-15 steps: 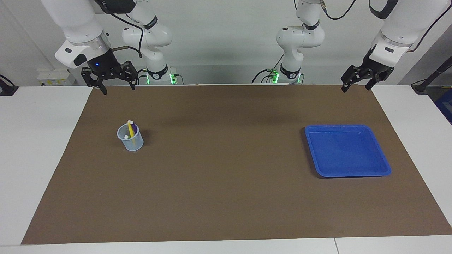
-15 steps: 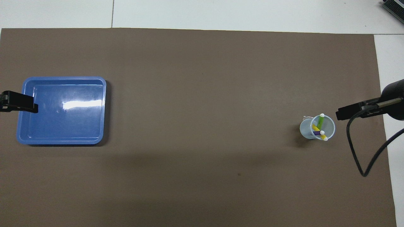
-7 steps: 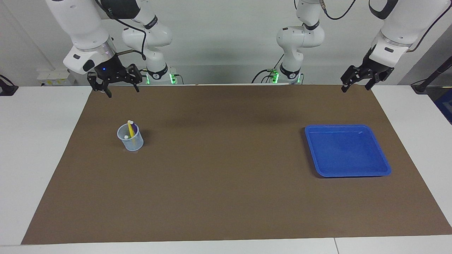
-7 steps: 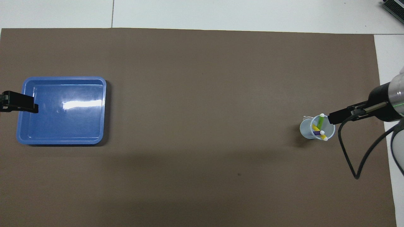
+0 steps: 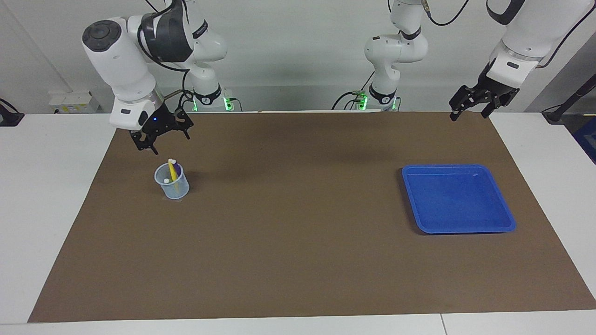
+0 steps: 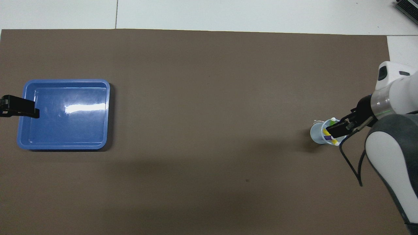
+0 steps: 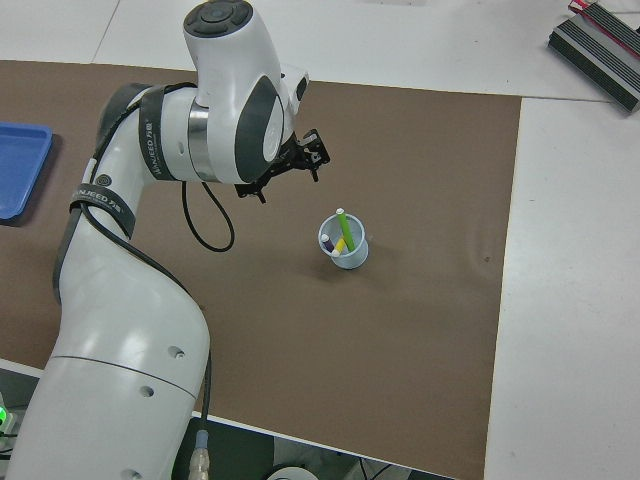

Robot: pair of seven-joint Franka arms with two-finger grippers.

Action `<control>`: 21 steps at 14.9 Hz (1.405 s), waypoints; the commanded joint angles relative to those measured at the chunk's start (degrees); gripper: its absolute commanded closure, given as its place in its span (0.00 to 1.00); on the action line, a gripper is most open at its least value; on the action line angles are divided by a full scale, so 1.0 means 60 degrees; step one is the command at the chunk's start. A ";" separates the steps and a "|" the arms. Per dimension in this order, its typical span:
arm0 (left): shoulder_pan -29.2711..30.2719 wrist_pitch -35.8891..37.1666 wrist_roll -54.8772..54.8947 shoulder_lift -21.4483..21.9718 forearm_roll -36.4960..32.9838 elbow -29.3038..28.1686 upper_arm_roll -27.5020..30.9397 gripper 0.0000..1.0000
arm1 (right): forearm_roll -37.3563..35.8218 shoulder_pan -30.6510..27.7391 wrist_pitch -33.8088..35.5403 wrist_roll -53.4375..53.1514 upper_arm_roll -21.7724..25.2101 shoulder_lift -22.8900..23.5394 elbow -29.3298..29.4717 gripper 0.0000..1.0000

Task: Right arm passes pens to left for tray arrangement
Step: 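Grasp the purple pen in the cup with the right gripper while the left gripper rises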

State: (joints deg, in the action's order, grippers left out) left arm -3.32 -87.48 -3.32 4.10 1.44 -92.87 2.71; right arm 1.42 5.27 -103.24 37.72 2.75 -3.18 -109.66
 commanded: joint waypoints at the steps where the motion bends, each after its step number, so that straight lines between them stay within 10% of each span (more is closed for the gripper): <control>1: -0.0092 0.0152 -0.0090 0.0268 -0.0064 -0.0253 0.0002 0.00 | 0.0232 -0.0218 -0.0954 0.2933 0.0040 -0.0275 -0.1218 0.02; 9: -0.0063 -0.0053 -0.0691 0.0444 -0.0064 -0.0634 -0.0012 0.00 | -0.0176 -0.0555 -0.1587 0.5023 0.0055 -0.0172 -0.2349 0.43; 21: 0.0069 0.0328 -0.0603 0.1379 0.1310 -0.2228 0.0061 0.00 | -0.0236 -0.0629 -0.2217 0.4598 0.0055 -0.0202 -0.2685 0.50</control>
State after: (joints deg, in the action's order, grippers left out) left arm -3.40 -85.53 -7.11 8.23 5.87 -100.83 2.56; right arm 0.87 1.89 -115.03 65.78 3.10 -3.12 -123.68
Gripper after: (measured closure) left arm 0.000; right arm 0.493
